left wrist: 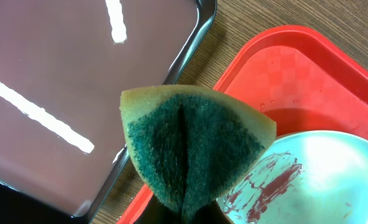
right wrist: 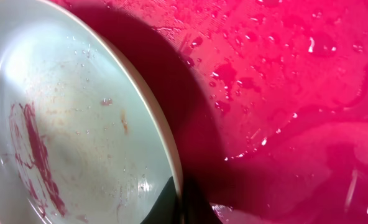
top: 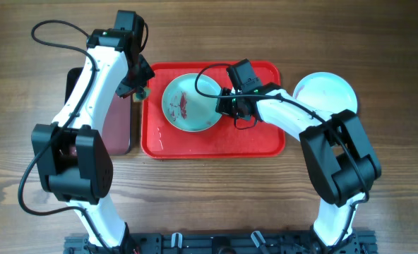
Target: Clean dirty plates on tray and stack at the side
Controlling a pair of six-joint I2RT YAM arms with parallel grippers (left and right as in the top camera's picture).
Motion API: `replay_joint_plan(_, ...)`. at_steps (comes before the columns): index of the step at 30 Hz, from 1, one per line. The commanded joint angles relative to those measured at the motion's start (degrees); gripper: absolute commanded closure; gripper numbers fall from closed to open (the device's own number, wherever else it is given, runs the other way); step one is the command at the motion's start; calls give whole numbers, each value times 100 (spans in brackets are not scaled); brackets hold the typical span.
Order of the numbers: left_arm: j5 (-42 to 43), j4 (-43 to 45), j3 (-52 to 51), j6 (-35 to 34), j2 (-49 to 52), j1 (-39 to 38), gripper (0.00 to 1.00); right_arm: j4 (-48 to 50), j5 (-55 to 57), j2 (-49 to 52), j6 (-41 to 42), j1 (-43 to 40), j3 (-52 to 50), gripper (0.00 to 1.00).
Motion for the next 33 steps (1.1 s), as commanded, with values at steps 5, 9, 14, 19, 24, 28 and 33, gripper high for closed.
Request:
replay_joint_plan(5, 11, 15, -39, 92, 11, -22, 96, 149, 216, -164, -1182, 33, -111, 82)
replay_joint_plan(9, 92, 13, -39, 92, 11, -24, 96, 164, -236, -136, -1639, -15, -111, 87)
replay_joint_plan(14, 317, 37, -39, 297, 11, -24, 96, 170, -278, -111, -1740, -15, -111, 87)
replay_joint_plan(19, 522, 83, -39, 542, 11, -24, 96, 190, -575, 33, -1613, -22, -111, 81)
replay_joint_plan(24, 522, 81, -39, 544, 39, -33, 96, 166, -509, 37, -1248, -39, -111, 96)
replay_joint_plan(28, 520, 103, -39, 544, 184, -114, 96, 70, -472, 35, -887, -131, -111, 96)
replay_joint_plan(33, 525, 236, -39, 540, 551, -437, 96, -238, -437, 35, -170, -485, -111, 96)
